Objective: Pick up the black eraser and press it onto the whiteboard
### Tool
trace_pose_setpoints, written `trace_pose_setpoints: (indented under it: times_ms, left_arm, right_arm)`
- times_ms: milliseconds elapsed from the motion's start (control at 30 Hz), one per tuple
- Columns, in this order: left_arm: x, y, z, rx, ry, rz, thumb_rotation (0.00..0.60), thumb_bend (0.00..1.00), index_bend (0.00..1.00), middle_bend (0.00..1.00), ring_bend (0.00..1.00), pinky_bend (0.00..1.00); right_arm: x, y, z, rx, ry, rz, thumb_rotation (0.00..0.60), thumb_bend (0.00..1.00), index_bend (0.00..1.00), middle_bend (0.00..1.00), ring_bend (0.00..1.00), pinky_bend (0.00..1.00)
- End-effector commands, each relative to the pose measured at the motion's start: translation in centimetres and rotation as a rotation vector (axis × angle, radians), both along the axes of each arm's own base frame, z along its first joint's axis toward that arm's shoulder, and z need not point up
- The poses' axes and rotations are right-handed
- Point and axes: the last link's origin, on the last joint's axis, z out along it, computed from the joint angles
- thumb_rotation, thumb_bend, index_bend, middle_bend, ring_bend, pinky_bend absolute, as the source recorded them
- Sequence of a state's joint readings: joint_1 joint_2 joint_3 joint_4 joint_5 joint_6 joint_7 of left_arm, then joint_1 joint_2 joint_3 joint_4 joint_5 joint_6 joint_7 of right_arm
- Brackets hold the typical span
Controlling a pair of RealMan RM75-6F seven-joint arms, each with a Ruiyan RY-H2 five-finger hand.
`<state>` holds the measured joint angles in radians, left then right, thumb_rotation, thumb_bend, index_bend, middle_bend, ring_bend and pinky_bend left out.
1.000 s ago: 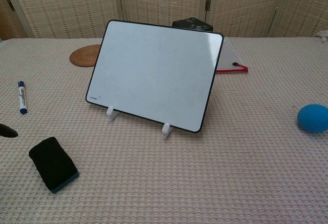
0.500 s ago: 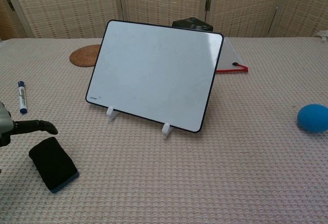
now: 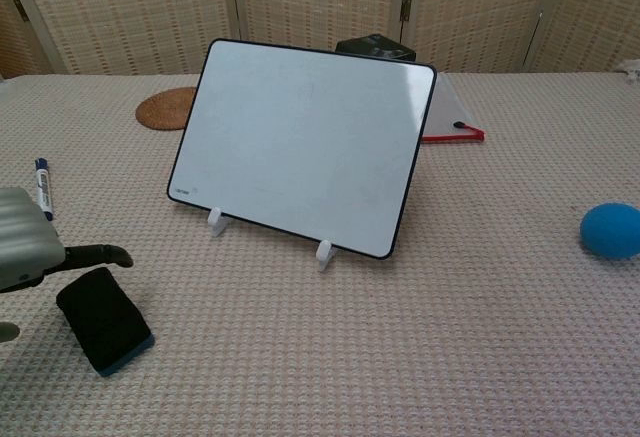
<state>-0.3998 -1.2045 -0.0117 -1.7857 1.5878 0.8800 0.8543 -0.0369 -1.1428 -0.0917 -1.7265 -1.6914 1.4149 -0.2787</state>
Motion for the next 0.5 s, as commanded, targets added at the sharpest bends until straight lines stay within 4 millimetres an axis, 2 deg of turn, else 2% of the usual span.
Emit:
trace_pose_setpoints:
  times_ms: [33, 500]
  left_arm:
    - [0.0, 0.1, -0.6, 0.005, 0.044, 0.018, 0.600, 0.24, 0.18, 1.00, 0.83, 0.89]
    - [1.3, -0.6, -2.5, -0.029, 0.069, 0.004, 0.600, 0.24, 0.21, 1.00, 0.83, 0.89]
  right_arm:
    - [-0.1, -0.1, 0.0, 0.004, -0.001, -0.004, 0.600, 0.33, 0.00, 0.00, 0.00, 0.00]
    - [0.0, 0.1, 0.2, 0.009, -0.006, 0.002, 0.600, 0.33, 0.00, 0.00, 0.00, 0.00]
